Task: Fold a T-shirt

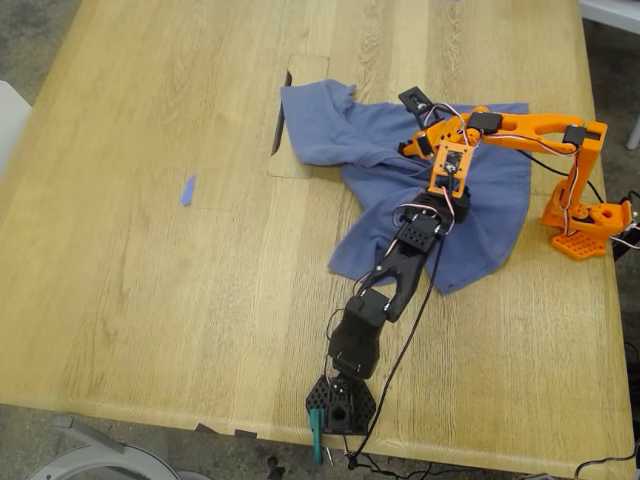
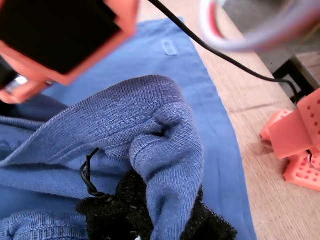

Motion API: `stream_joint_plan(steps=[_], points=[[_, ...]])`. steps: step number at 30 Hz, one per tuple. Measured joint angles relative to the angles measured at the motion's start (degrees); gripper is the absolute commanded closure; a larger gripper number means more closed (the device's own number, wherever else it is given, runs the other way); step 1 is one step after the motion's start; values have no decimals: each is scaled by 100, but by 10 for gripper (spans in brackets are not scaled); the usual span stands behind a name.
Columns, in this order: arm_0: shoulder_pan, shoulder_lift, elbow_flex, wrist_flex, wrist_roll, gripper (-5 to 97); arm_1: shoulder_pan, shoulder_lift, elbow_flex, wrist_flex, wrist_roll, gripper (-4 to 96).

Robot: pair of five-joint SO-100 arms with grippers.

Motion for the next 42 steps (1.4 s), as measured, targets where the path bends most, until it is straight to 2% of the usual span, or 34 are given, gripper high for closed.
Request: stream_joint_plan(steps=[7,20,30,42], points=[[316,-642,-545,-9,9,918,457,237,773,-1063,0,914],[773,-1802,-1635,-9,9,918,870,404,1661,-2276,0,914],[958,-2988,-2769,-9,9,918,905,483,2030,-2575,0,914],[1239,-3401,-2918,255,9,917,1028,615,2364,-2637,0,914]])
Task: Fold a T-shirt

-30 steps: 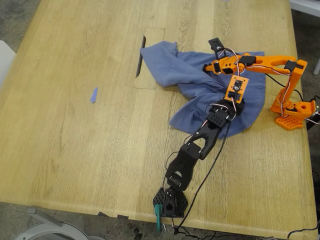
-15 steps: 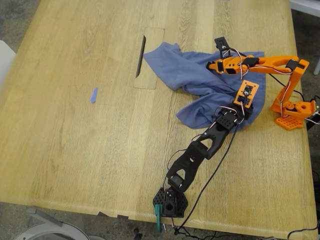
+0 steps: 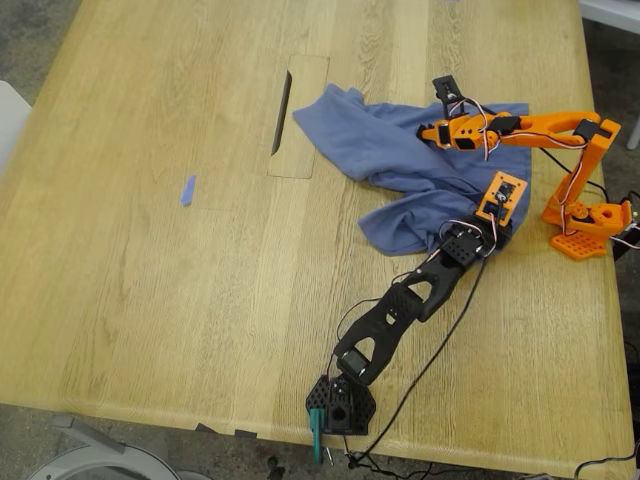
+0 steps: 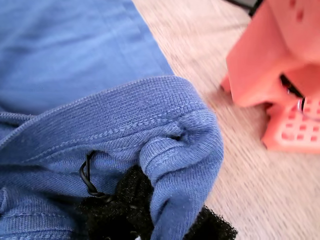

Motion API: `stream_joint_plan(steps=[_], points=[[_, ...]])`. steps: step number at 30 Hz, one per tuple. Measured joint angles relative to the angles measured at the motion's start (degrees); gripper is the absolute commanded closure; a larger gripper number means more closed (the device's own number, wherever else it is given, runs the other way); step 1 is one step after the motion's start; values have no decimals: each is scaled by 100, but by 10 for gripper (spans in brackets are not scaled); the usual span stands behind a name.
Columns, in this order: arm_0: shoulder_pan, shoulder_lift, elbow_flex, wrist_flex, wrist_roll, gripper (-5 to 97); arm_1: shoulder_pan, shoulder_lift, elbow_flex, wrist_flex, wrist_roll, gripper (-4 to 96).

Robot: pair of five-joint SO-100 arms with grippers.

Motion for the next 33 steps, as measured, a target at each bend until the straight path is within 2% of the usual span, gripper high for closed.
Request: stream_joint_plan(steps=[8,11,15,22,24,28,33], points=[[62,-97,-105,79,0,836,97,255,334,-132,0,914],[123,-132,-105,79,0,751,97,316,396,-132,0,914],[255,-149,-158,79,-26,579,97,343,457,-132,35,914],[378,-290,-773,492,369,331,97,343,475,-132,35,914],[439,-475,-1099,712,501,277,97,343,475,-132,35,914],[510,-1266,-2188,1310,800,244,88,343,475,-132,35,914],[483,-3190,-5071,2355,1301,246,62,378,475,-88,35,914]])
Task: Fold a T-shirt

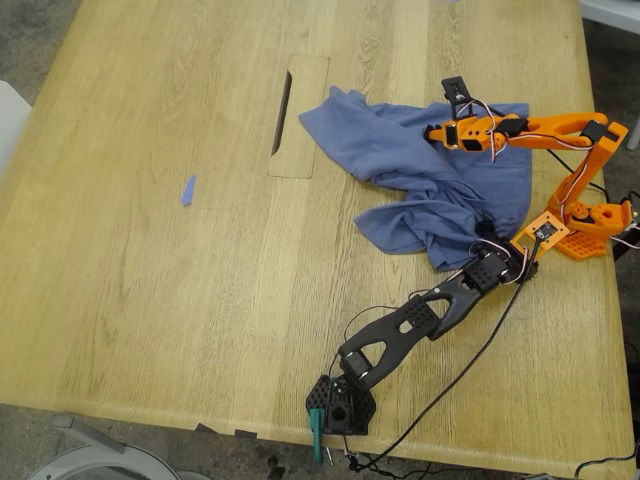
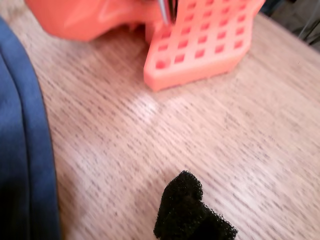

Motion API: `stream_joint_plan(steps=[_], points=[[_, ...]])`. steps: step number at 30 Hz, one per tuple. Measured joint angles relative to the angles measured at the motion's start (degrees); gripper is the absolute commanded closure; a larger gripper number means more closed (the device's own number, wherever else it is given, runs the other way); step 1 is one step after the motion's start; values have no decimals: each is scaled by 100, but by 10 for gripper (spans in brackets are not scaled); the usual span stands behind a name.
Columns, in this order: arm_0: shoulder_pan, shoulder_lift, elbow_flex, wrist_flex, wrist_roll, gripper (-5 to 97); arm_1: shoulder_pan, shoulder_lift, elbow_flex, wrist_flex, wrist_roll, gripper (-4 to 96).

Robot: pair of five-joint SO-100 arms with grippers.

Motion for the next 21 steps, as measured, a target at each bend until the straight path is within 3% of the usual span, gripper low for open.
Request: stream_joint_plan(steps=[3,10,21], points=[[-18,-642,-1116,519,378,283,-44,114,0,18,0,914],[-281,-861,-1556,940,1011,313,-132,132,0,26,0,914],[-483,-817,-1608,2188,1107,317,-167,132,0,26,9,914]])
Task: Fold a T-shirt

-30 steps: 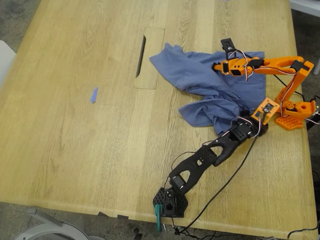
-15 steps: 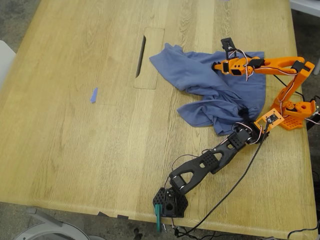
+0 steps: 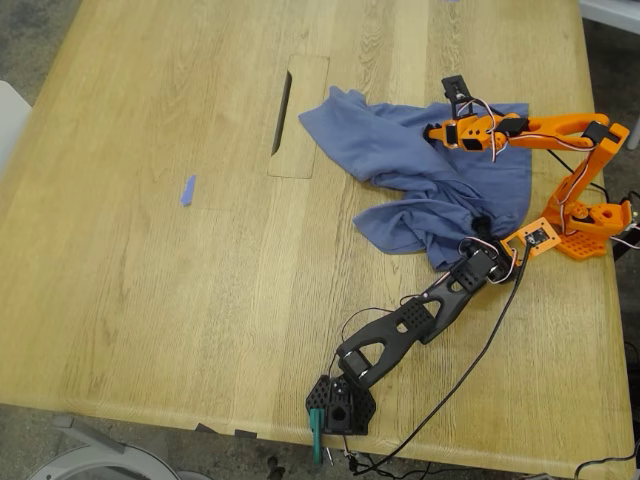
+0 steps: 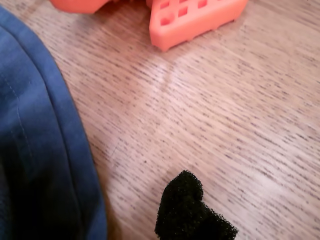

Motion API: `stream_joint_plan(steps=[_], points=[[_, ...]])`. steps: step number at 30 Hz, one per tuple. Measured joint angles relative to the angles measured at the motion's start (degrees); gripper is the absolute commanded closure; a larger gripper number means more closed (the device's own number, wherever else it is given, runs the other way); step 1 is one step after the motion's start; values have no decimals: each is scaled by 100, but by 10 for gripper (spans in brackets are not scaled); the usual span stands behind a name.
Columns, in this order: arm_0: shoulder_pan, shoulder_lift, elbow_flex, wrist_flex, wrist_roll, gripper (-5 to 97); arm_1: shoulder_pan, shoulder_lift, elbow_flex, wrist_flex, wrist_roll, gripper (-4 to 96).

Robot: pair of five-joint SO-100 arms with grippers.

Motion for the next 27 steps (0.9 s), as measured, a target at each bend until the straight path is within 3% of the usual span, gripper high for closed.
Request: stream_joint_plan(steps=[8,22,27], points=[[-123,-220,0,272,35,427,-18,44,0,0,0,914],[-281,-334,79,167,457,423,-70,185,9,79,0,914],[-387,-378,88,18,738,571,-70,185,9,97,0,914]])
